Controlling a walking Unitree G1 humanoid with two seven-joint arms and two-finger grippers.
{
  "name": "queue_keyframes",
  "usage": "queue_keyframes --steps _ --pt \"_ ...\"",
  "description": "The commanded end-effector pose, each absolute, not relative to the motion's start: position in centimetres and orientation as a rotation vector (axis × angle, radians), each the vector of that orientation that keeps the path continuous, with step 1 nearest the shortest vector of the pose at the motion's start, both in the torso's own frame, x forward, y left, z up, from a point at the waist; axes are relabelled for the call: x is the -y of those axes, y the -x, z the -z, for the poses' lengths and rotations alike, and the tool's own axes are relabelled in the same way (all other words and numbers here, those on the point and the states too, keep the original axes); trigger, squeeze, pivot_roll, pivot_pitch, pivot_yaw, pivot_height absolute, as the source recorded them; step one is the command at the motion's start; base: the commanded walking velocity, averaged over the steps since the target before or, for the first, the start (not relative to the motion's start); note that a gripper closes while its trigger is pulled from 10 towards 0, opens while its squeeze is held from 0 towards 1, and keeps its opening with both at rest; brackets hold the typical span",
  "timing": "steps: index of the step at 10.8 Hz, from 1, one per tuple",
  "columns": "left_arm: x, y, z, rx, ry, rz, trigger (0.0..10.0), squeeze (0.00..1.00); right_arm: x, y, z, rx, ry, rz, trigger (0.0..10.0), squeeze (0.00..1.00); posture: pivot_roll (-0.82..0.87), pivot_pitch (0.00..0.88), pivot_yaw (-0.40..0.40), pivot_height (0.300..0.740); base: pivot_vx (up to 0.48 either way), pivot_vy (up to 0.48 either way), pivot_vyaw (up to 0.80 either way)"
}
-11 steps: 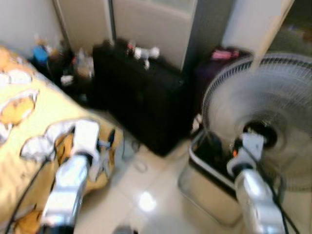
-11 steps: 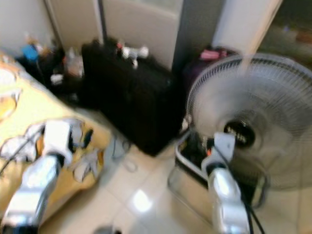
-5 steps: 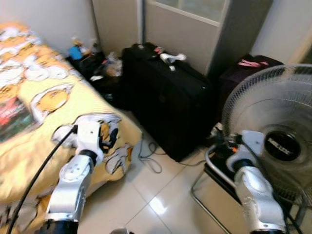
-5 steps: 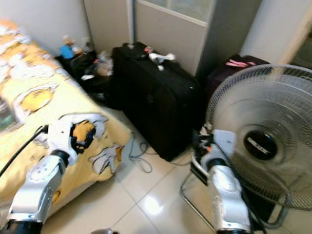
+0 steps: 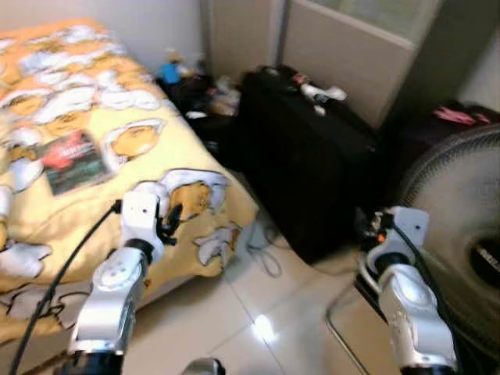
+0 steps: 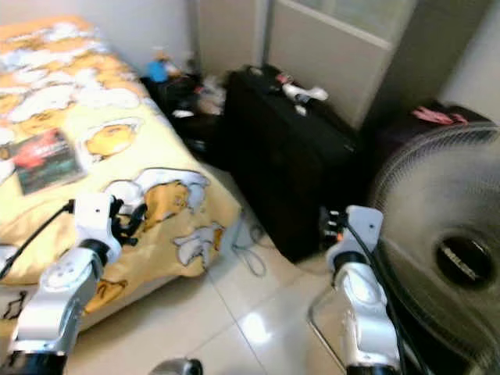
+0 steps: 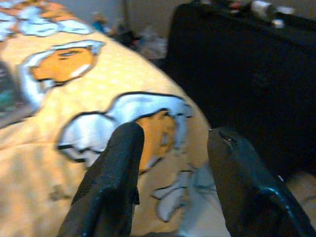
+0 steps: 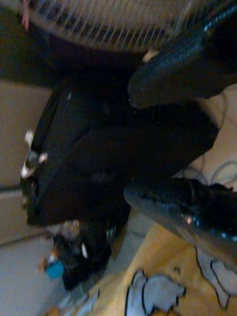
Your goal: Clean up the room
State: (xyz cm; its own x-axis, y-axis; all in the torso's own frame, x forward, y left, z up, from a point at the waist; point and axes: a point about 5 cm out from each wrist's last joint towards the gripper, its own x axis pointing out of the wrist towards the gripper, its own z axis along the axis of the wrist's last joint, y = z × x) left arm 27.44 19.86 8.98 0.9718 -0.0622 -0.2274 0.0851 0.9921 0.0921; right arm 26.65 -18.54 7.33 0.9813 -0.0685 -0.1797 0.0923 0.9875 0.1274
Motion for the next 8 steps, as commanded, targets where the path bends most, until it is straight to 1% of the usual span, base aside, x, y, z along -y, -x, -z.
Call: queue_keyframes --steps 1,2,4,6,7,8 --pt "-19.5 -27.9 -9.3 -0.216 -0.123 0.07 8.2 0.0 18.9 -26.7 -7.4 -0.19 -0.141 0.082 10.0 0.0 -0.07 0.0 -0.028 0.74 0.0 0.0 0.0" --pt "-19.6 -28.2 -9.6 -0.206 -0.157 0.067 10.0 0.0 18.9 -26.9 -7.3 -0.208 -0.172 0.088 10.0 0.0 -0.07 0.0 -0.027 0.74 0.0 0.0 0.0" --pt "-19.1 -28.6 -10.1 -0.194 -0.179 0.094 10.0 0.0 19.0 -27.1 -7.2 -0.213 -0.168 0.105 10.0 0.0 -0.06 0.0 -0.038 0.74 0.0 0.0 0.0" --pt "-18.9 -29.1 -10.4 -0.185 -0.186 0.094 10.0 0.0 18.9 -27.7 -7.4 -0.214 -0.153 0.11 10.0 0.0 -0.05 0.0 -0.046 0.74 0.0 0.324 0.0" --pt "-19.1 -29.3 -10.6 -0.178 -0.194 0.098 10.0 0.0 18.0 -28.0 -7.6 -0.213 -0.165 0.082 10.0 0.0 -0.05 0.0 -0.043 0.74 0.0 0.334 0.0" --pt "-19.2 -29.5 -10.8 -0.176 -0.195 0.098 10.0 0.0 17.6 -28.1 -7.8 -0.198 -0.132 0.066 10.0 0.0 -0.05 0.0 -0.044 0.74 0.0 0.337 0.0"
